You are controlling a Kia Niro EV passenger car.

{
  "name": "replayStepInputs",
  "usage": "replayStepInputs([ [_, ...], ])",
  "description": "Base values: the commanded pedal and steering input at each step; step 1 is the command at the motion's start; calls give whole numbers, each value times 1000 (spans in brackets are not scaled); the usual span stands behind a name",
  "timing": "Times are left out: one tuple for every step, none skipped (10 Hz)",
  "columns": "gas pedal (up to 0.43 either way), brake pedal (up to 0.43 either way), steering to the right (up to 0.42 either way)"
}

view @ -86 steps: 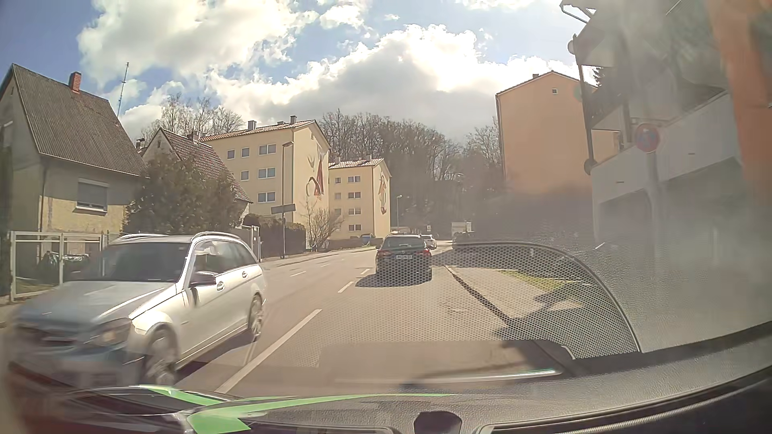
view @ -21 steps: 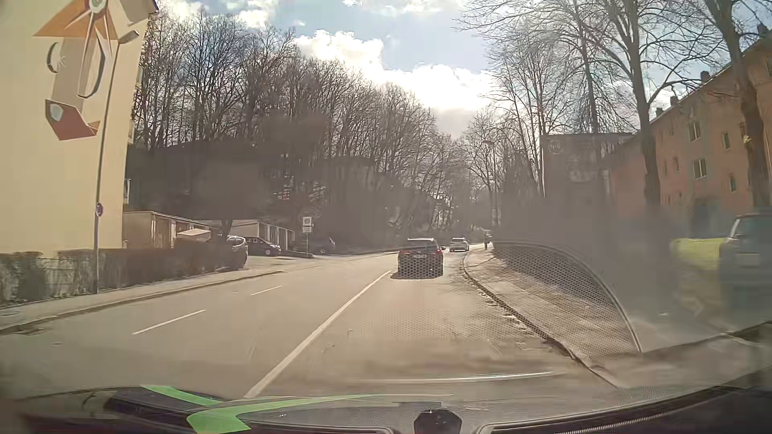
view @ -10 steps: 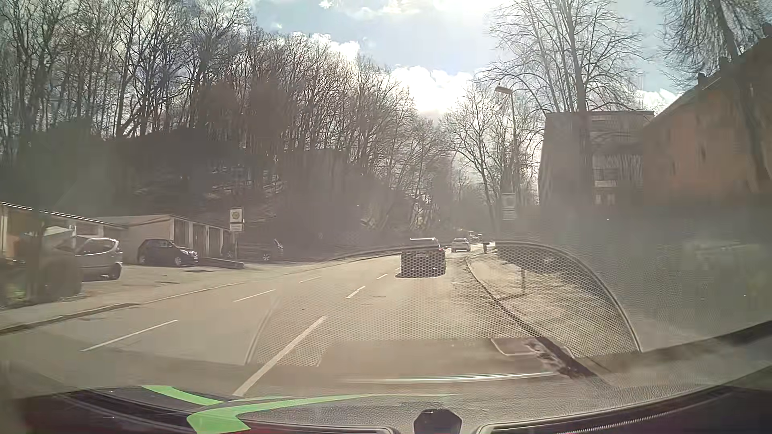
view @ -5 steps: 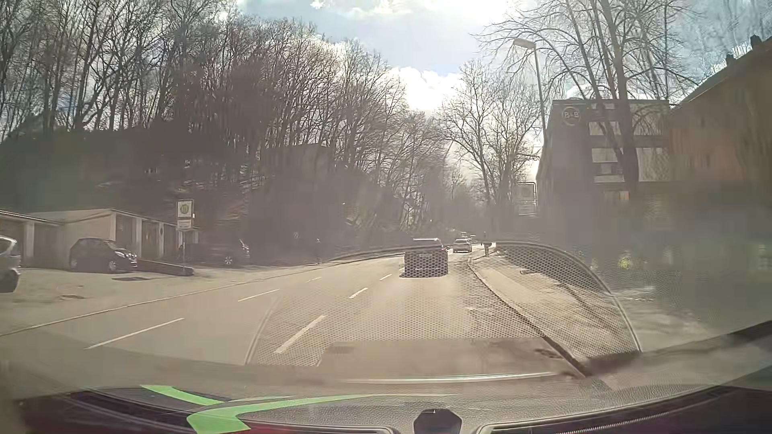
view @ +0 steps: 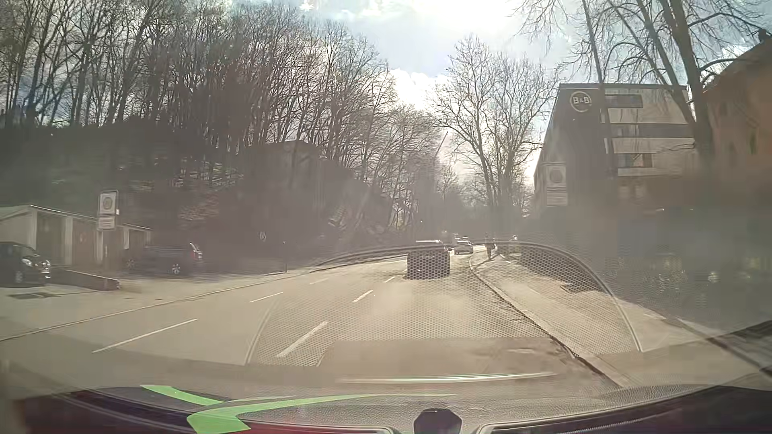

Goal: Follow the waypoints while adhering to traffic rules and regulations

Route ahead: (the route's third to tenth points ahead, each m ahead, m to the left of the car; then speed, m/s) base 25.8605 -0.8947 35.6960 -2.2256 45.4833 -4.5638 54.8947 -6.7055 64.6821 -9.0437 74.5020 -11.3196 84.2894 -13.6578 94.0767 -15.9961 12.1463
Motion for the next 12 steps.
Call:
replayStepInputs([
  [228,0,20],
  [228,0,20],
  [228,0,20],
  [240,0,20],
  [240,0,21],
  [240,0,21],
  [240,0,21],
  [240,0,21],
  [240,0,21],
  [248,0,21],
  [260,0,21],
  [260,0,20],
])
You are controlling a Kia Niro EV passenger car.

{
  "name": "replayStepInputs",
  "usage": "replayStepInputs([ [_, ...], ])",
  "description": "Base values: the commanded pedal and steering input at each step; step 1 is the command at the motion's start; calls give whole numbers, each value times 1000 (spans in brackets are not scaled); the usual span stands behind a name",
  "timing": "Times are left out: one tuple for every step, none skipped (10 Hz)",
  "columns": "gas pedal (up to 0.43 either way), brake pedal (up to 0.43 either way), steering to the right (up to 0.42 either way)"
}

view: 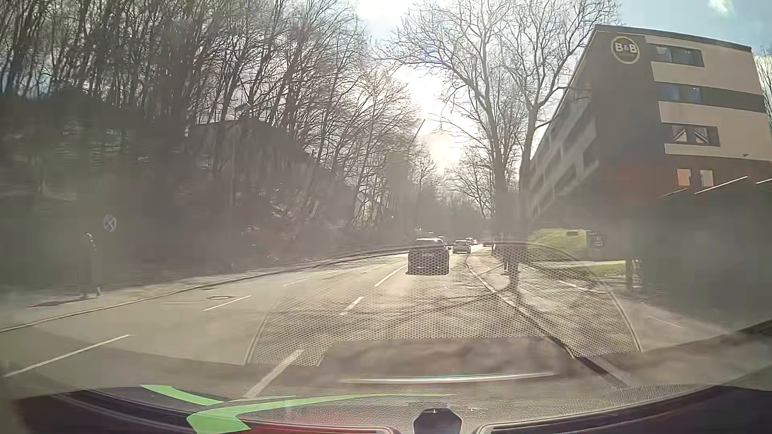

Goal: Follow the waypoints while adhering to traffic rules and regulations

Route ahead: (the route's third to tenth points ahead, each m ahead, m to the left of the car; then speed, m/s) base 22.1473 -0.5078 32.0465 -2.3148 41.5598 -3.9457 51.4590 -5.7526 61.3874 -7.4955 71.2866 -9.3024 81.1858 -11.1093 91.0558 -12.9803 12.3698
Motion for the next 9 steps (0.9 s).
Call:
replayStepInputs([
  [268,0,20],
  [268,0,20],
  [268,0,20],
  [268,0,20],
  [268,0,20],
  [268,0,20],
  [268,0,20],
  [268,0,20],
  [268,0,20],
])
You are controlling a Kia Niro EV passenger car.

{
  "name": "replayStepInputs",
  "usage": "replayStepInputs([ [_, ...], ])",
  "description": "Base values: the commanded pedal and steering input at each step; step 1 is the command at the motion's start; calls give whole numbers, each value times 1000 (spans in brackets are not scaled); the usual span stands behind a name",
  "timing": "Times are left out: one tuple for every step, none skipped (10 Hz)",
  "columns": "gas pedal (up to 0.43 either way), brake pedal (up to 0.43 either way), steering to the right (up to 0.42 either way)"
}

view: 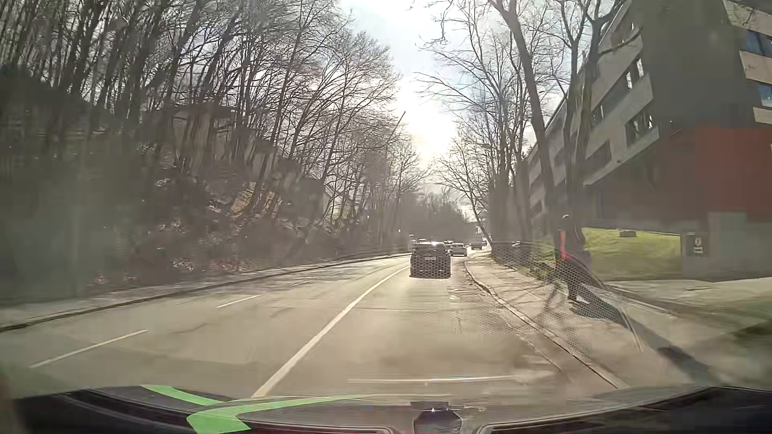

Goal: Follow the waypoints while adhering to traffic rules and regulations

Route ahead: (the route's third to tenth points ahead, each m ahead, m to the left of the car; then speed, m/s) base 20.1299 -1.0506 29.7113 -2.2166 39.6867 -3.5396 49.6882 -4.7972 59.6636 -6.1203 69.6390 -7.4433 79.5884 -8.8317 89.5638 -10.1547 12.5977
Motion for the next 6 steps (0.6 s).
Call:
replayStepInputs([
  [268,0,20],
  [268,0,20],
  [268,0,20],
  [268,0,20],
  [268,0,19],
  [260,0,19],
])
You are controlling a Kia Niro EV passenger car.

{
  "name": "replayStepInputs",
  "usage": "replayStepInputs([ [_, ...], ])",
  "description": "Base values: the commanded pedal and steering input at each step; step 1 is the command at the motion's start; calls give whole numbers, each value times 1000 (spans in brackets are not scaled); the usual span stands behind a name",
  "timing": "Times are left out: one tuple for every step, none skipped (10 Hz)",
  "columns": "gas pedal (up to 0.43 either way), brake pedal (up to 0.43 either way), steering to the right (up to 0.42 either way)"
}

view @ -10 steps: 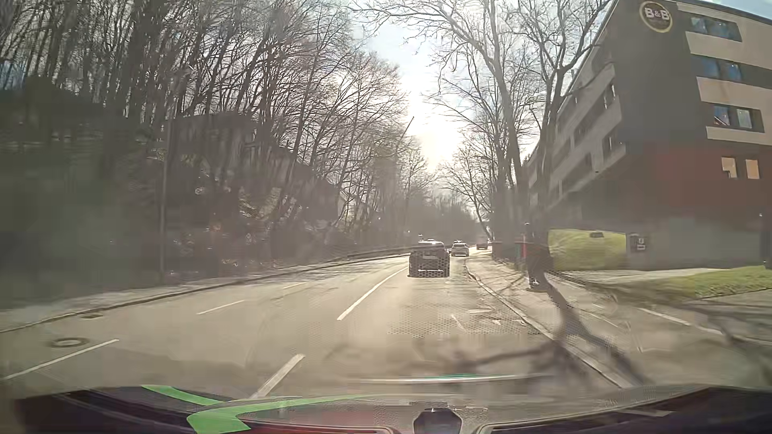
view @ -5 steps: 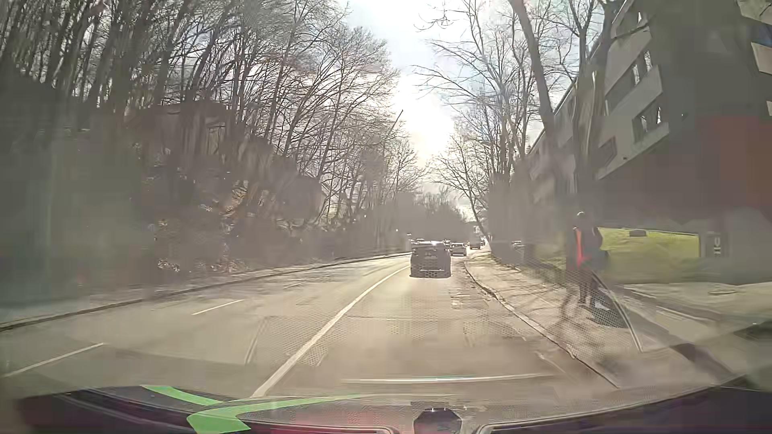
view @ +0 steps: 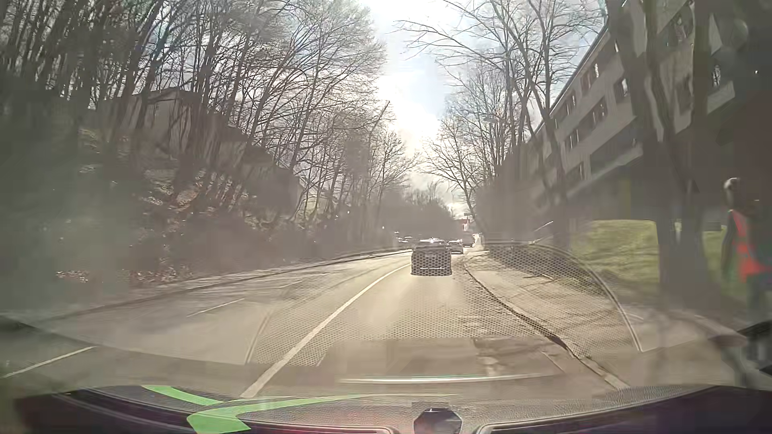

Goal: Follow the waypoints while adhering to traffic rules and regulations

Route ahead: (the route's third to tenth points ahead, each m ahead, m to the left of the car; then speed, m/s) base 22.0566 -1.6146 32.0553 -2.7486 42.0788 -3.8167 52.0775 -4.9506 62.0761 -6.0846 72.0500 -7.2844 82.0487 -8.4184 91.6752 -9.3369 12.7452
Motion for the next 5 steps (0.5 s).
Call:
replayStepInputs([
  [260,0,19],
  [260,0,19],
  [240,0,16],
  [240,0,15],
  [240,0,16],
])
